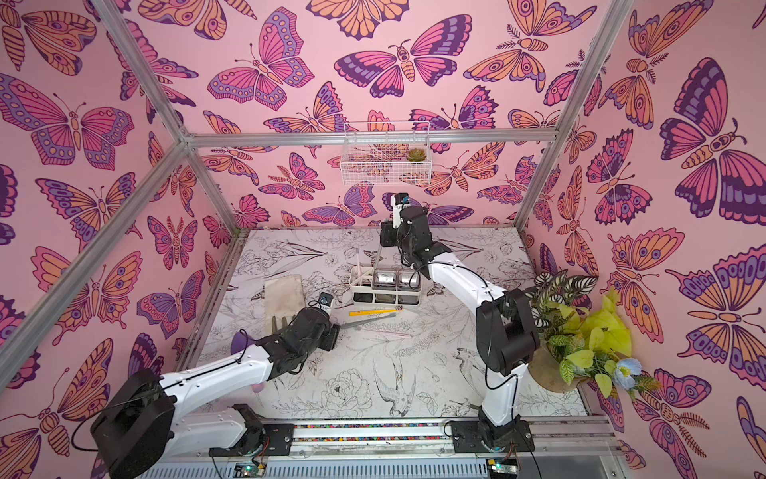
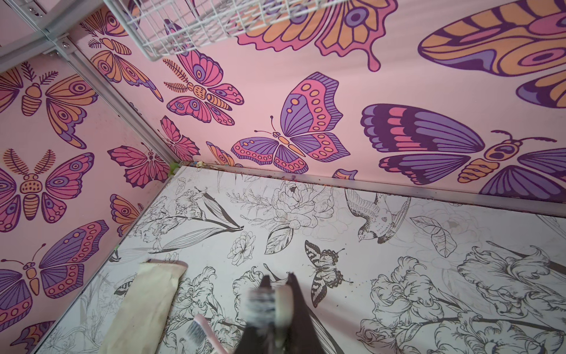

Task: Place the toothbrush into the toothbrush holder
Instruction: Place the toothbrush in the toothbrush holder.

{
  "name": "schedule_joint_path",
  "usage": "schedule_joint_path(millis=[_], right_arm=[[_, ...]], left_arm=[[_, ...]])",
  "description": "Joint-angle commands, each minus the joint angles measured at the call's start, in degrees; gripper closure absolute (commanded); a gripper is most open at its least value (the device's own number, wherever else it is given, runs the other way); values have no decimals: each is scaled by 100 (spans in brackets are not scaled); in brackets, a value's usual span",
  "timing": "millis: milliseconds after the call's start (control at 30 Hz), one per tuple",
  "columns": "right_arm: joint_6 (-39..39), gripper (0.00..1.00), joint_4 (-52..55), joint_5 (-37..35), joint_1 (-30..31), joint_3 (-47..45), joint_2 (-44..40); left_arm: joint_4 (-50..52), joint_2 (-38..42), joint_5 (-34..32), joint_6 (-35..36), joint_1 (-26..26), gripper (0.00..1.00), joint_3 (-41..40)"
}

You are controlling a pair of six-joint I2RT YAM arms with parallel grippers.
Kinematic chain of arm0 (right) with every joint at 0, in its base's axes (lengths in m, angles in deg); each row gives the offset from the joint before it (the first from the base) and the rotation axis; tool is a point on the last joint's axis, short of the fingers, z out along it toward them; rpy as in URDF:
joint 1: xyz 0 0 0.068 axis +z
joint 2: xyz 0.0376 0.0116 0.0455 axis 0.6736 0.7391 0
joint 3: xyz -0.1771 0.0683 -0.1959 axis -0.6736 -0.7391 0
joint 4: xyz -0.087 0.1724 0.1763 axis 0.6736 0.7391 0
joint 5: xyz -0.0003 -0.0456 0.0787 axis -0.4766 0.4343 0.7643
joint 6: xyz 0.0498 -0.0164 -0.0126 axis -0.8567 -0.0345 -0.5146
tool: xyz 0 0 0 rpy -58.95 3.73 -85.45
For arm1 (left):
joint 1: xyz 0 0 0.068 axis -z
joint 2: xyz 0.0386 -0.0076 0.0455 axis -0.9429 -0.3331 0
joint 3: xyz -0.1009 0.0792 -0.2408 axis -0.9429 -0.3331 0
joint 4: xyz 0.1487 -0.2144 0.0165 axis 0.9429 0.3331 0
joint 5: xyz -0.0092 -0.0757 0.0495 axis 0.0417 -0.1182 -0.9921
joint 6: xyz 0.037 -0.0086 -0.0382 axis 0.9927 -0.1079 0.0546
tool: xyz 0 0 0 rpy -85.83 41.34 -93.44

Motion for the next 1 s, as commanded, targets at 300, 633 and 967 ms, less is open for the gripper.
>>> schedule_joint_path(millis=[300,633,967], right_arm=[[-153,100,-224,-9,10,-130,-308],[-200,100,-188,87,7,2,-181],[-319,100,-302,190,13,137,-89]], left_arm=[[-31,-35,147,-61,-58,35,69],[-29,-3,151,-68,-58,35,51],[-24,-5,164,-57,-67,35,51]])
